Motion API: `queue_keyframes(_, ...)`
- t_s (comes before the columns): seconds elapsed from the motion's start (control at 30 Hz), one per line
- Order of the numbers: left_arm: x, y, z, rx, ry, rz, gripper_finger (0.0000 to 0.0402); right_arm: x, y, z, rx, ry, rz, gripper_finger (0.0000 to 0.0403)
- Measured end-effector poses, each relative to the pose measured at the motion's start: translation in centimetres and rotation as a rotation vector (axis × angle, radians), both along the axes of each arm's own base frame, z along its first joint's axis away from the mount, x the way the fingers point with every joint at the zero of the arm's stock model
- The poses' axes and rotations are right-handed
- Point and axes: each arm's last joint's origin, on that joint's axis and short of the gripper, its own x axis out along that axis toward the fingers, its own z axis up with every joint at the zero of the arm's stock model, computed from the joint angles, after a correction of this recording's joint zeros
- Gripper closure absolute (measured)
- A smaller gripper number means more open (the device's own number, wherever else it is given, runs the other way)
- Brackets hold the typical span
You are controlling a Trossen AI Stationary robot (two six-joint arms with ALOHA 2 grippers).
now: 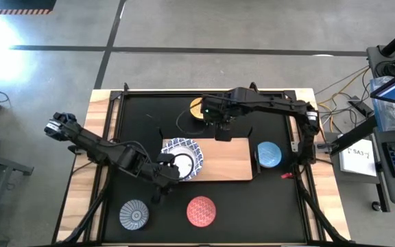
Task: Place and stack bowls onto a shelf
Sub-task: Put the yellow patterned bowl on the shelf on the shelf
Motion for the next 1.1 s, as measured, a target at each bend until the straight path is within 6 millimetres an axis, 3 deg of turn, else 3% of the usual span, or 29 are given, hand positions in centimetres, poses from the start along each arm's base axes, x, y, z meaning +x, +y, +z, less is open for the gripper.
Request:
queue_keyframes(0.3, 0.2, 1.0, -0.3, 0.025, 0.011, 0.118, 0.0256, -1.0, -4.8, -1.7, -0.004, 0.024, -0.025, 0.0266)
queue_keyframes(0.47, 0.4, 1.4, -0.2, 0.068, -0.018, 0.196, 0.0256, -1.0, -7.5, -2.5, 0.17, -0.117, 0.008, 0.0266)
queue_keyframes(0.63, 0.2, 1.6, -0.3, 0.075, -0.007, 0.259, 0.0256, -0.4, -8.5, -4.1, 0.203, -0.216, 0.141, 0.0266)
queue_keyframes(0.8, 0.0, 1.8, -0.2, 0.093, -0.014, 0.322, 0.0256, -0.2, -8.9, -6.0, 0.187, -0.204, 0.203, 0.0266)
queue_keyframes(1.1, -0.4, 2.7, 0.2, 0.169, -0.035, 0.394, 0.0256, 0.7, -9.8, -9.6, 0.116, -0.238, 0.225, 0.0266)
